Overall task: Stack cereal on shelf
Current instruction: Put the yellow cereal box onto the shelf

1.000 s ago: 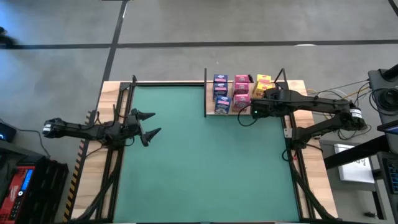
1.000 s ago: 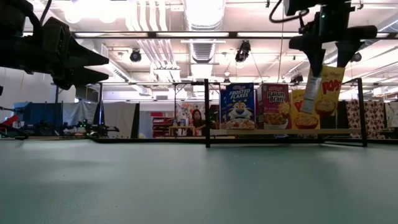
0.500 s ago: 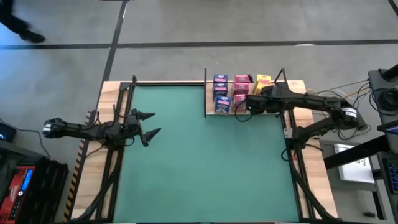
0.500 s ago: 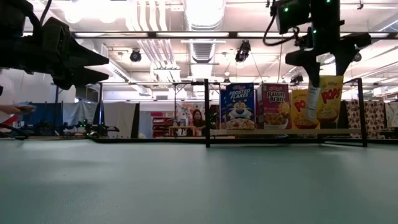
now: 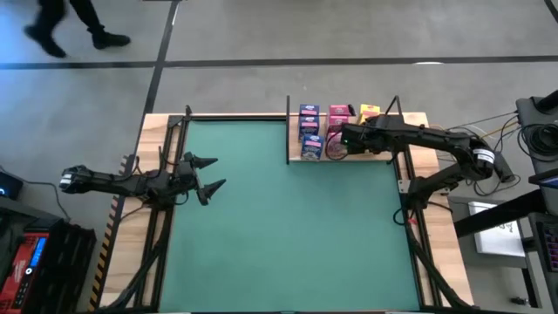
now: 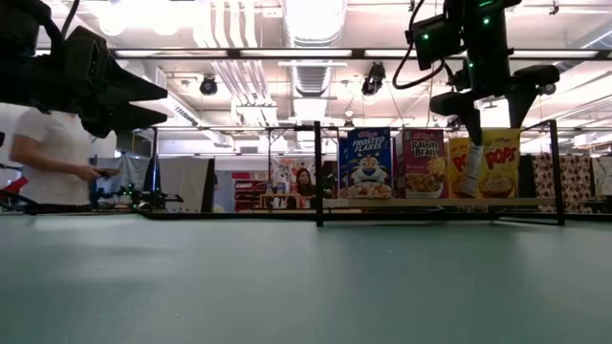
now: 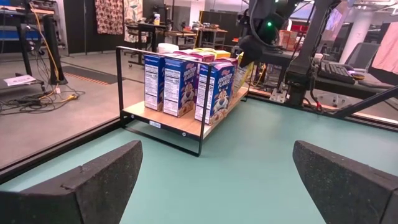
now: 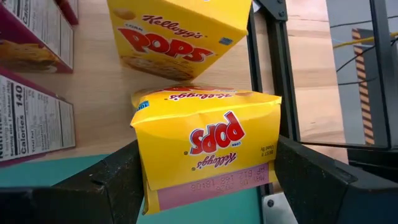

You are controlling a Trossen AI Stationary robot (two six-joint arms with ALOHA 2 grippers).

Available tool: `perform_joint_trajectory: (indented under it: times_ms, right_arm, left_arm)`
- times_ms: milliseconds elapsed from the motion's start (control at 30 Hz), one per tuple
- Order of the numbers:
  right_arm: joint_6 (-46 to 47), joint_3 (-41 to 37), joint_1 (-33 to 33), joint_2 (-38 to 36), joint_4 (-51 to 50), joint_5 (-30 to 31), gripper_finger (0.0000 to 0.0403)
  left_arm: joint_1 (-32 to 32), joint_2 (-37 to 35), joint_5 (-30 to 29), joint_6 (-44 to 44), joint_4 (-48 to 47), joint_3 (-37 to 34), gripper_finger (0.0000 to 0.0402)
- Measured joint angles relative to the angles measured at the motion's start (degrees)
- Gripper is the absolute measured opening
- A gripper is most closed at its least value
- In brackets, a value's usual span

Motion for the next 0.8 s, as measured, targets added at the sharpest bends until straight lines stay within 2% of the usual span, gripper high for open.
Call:
perform_joint_trajectory:
  times_ms: [800]
  right_arm:
    - [-3.38, -0.01, -0.22, -0.46, 2.47, -1.04, 0.0298]
  left_arm:
    - [0.0, 0.0, 0.0, 0.0, 0.0, 0.0, 0.0399]
